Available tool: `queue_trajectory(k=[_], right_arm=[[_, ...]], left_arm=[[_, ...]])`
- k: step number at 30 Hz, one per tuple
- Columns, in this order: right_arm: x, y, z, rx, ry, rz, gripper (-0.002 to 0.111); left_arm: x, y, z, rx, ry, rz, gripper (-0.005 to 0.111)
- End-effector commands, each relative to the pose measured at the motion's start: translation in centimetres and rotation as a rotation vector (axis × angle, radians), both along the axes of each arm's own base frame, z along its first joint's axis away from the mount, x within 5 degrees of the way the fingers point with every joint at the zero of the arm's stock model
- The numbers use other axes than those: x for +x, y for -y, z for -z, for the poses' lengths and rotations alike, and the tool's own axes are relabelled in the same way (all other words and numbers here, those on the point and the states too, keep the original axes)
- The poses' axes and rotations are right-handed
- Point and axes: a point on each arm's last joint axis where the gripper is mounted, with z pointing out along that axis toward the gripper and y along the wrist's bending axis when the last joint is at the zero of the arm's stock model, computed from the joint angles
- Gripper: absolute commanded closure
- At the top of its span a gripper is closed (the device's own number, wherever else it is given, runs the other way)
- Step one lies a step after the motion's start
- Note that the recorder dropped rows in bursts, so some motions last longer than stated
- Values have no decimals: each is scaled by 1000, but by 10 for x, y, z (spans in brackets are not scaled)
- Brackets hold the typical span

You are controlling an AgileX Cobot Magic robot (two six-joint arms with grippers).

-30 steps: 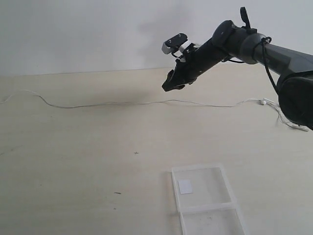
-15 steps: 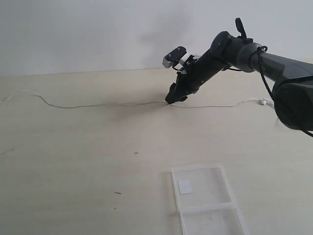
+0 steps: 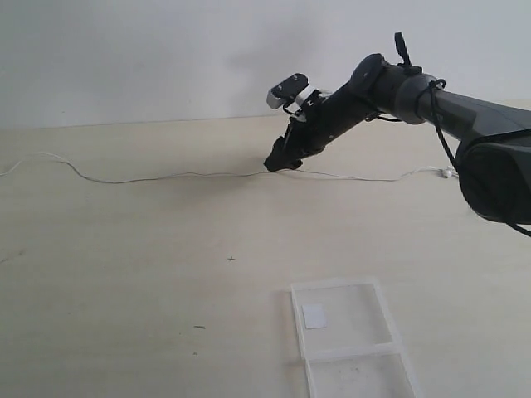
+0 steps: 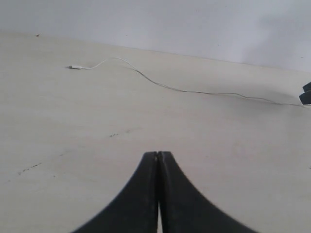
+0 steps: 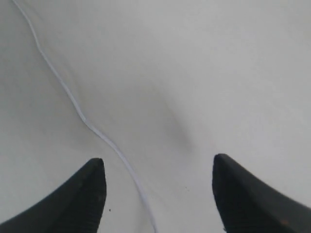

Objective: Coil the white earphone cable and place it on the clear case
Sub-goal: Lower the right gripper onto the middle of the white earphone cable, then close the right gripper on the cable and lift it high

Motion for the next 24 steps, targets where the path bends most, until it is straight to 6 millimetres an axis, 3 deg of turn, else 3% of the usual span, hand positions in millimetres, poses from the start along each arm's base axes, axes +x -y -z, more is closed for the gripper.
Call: queue_trajectory(k=[1,16,24], right_arm=[[0,-6,6,-3,14,-15,46],[-4,3,15,-147,-17,-37,58],[-13,5,18,-187,-100,-95,91]], left_arm=[[0,0,-1,7,9,-2,107],[0,0,-1,7,9,-2,107],[0,0,-1,7,9,-2,107]])
